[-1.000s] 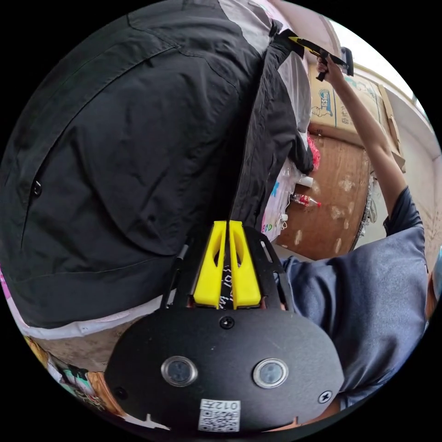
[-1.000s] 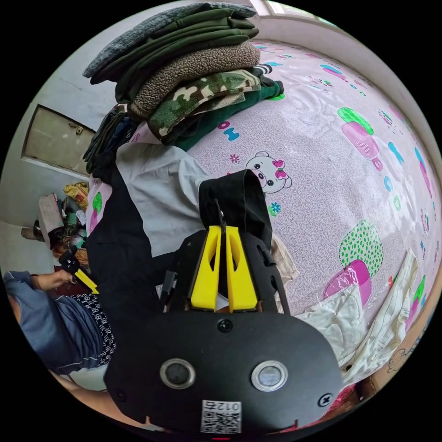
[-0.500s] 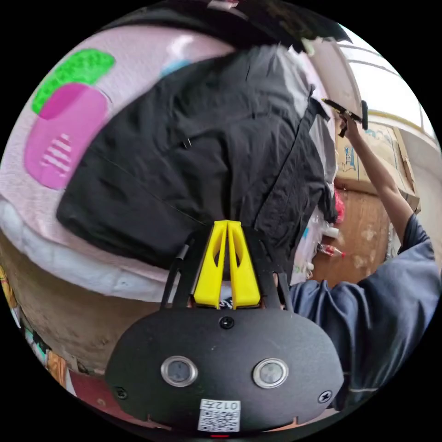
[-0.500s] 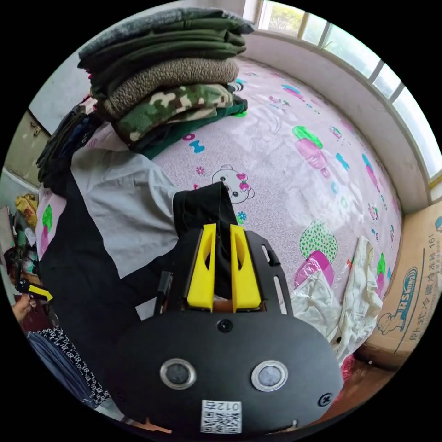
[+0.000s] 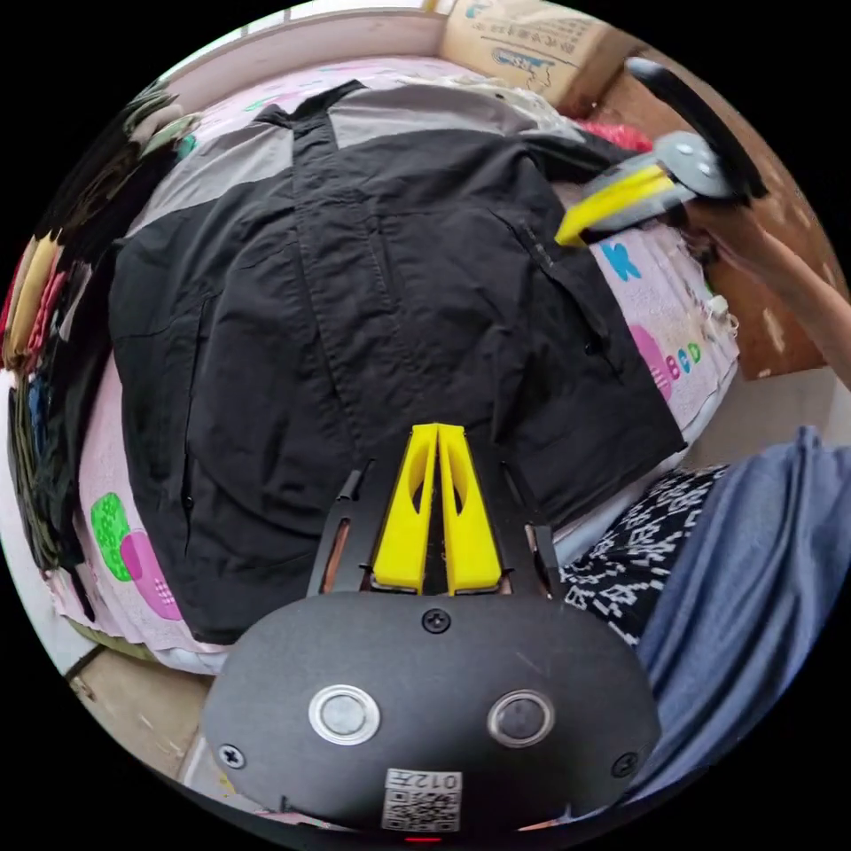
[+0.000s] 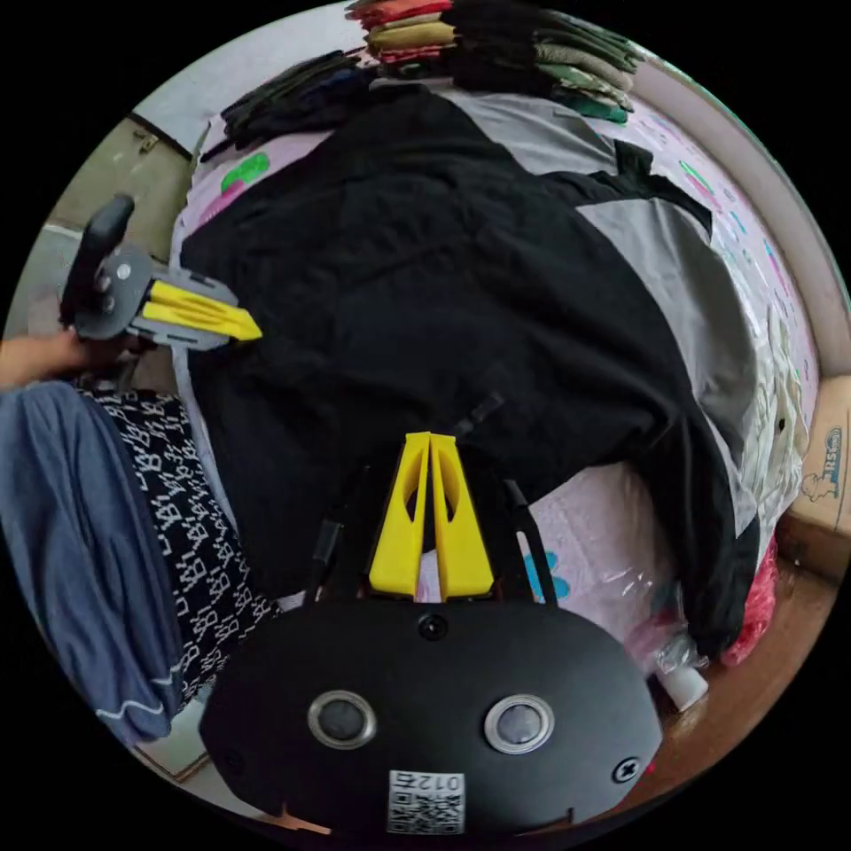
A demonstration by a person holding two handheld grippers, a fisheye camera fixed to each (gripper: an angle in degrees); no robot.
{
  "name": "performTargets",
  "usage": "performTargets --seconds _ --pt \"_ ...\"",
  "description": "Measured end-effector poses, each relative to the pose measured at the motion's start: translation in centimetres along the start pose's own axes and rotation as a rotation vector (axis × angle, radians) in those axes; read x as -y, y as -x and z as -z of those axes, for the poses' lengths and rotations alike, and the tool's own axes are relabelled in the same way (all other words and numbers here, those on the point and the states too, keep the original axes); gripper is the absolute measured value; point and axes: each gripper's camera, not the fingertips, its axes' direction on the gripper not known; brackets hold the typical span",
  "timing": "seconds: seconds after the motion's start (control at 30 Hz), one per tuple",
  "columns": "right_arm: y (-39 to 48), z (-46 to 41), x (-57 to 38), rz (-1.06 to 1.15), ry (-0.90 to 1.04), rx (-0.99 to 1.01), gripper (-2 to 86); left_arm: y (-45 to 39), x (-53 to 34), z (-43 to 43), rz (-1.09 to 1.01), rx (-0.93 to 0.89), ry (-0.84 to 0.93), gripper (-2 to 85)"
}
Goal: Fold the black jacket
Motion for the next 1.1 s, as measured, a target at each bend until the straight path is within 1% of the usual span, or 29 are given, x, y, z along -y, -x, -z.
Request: performTargets --seconds 0.07,0.13,0.17,0.33,0.5,0.6,0.67,0.7,0.73,0.77,0.8,0.87,0.9,0.93,0.97,1.0,1.07,1.1 --pt "3.3 -1.4 -1.7 0.031 0.078 -0.088 0.0 -2.4 1.0 -2.1 -0.064 0.083 0.070 0.4" --pt "4.3 -2.1 -2.6 0.046 0.127 -0.184 0.1 -3.6 1.5 -3.3 -0.085 0.114 0.094 0.4" --pt "4.5 -1.2 -3.1 0.049 0.089 -0.210 0.3 -4.2 2.0 -4.0 -0.096 0.125 0.112 0.4" --pt "3.1 2.6 -4.4 -0.035 0.037 -0.175 0.5 -7.1 3.9 -6.2 -0.115 0.195 0.194 0.3" --pt "-0.1 6.5 -6.7 -0.126 -0.048 -0.077 0.4 -8.9 4.8 -7.8 -0.152 0.219 0.218 0.4" --pt "-3.9 8.8 -9.3 -0.274 -0.141 0.067 0.1 -8.0 5.3 -8.4 -0.122 0.127 0.223 0.4" --pt "-7.7 10.1 -11.4 -0.429 -0.187 0.254 0.0 -6.1 5.9 -8.3 -0.017 -0.010 0.239 0.4" --pt "-8.6 10.7 -12.1 -0.448 -0.207 0.299 -0.1 -5.7 6.2 -7.9 0.017 -0.037 0.219 0.4" --pt "-10.4 12.4 -13.8 -0.491 -0.286 0.352 -0.1 -4.9 6.9 -6.4 0.072 -0.082 0.136 0.4" --pt "-12.5 14.7 -16.1 -0.557 -0.381 0.348 -0.1 -4.4 8.2 -4.7 0.099 -0.120 0.051 0.4" --pt "-13.7 16.0 -17.4 -0.595 -0.422 0.322 -0.2 -4.2 9.2 -4.0 0.104 -0.129 0.014 0.4" --pt "-19.8 20.9 -23.1 -0.769 -0.539 0.090 -0.2 -3.9 14.4 -2.4 0.080 -0.137 -0.088 0.3" --pt "-21.7 22.0 -24.7 -0.819 -0.562 0.038 -0.2 -3.8 16.1 -2.3 0.067 -0.138 -0.102 0.3" --pt "-25.7 24.1 -28.0 -0.907 -0.607 -0.020 -0.2 -3.7 19.5 -2.3 0.047 -0.139 -0.134 0.2" --pt "-29.7 25.8 -31.0 -0.968 -0.640 -0.031 -0.1 -3.6 23.0 -2.3 0.029 -0.138 -0.174 0.2" --pt "-31.5 26.7 -32.2 -0.987 -0.656 -0.035 -0.1 -3.6 24.7 -2.3 0.015 -0.131 -0.195 0.1" --pt "-37.0 29.5 -35.0 -1.006 -0.655 -0.081 -0.1 -3.3 31.5 -2.6 -0.021 -0.020 -0.228 0.0" --pt "-37.9 30.1 -35.3 -1.003 -0.650 -0.092 -0.1 -3.1 33.2 -2.6 -0.030 0.014 -0.232 0.0"
